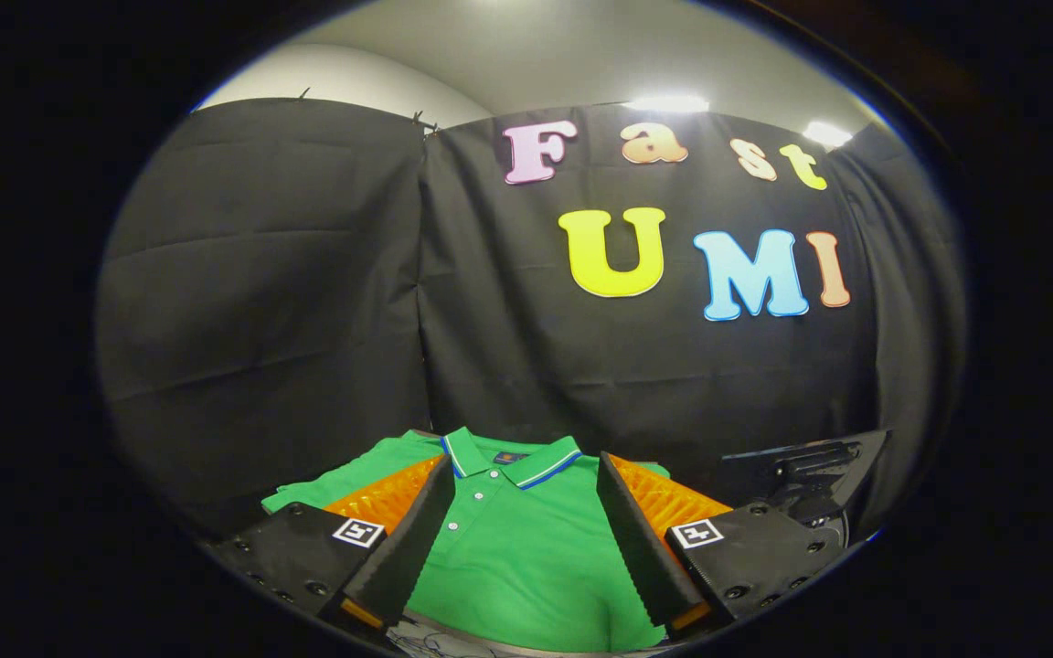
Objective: Put the clothes into the washing machine and then close the washing machine lid.
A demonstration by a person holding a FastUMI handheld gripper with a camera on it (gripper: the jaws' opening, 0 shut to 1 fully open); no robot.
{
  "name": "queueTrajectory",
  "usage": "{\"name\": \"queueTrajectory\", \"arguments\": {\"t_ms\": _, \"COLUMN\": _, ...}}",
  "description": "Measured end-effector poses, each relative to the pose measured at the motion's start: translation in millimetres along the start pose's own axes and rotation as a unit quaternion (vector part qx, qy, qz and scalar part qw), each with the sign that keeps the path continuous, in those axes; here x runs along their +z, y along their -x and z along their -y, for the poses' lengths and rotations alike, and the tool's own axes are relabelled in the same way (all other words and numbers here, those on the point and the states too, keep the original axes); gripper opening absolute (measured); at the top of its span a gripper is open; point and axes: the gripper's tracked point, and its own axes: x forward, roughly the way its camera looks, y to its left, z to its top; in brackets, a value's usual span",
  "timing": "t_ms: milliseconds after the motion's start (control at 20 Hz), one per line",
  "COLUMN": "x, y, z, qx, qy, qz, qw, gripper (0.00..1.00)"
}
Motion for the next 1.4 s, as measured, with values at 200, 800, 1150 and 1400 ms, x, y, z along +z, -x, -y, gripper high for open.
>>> {"name": "queueTrajectory", "arguments": {"t_ms": 200, "x": -19, "y": -20, "z": -15, "qx": 0.018, "qy": -0.008, "qz": -0.040, "qw": 0.999, "gripper": 0.97}}
{"name": "queueTrajectory", "arguments": {"t_ms": 800, "x": -55, "y": -70, "z": -40, "qx": 0.039, "qy": -0.021, "qz": -0.160, "qw": 0.986, "gripper": 0.97}}
{"name": "queueTrajectory", "arguments": {"t_ms": 1150, "x": -81, "y": -87, "z": -49, "qx": 0.049, "qy": -0.015, "qz": -0.241, "qw": 0.969, "gripper": 0.98}}
{"name": "queueTrajectory", "arguments": {"t_ms": 1400, "x": -93, "y": -92, "z": -51, "qx": 0.053, "qy": -0.001, "qz": -0.277, "qw": 0.960, "gripper": 0.98}}
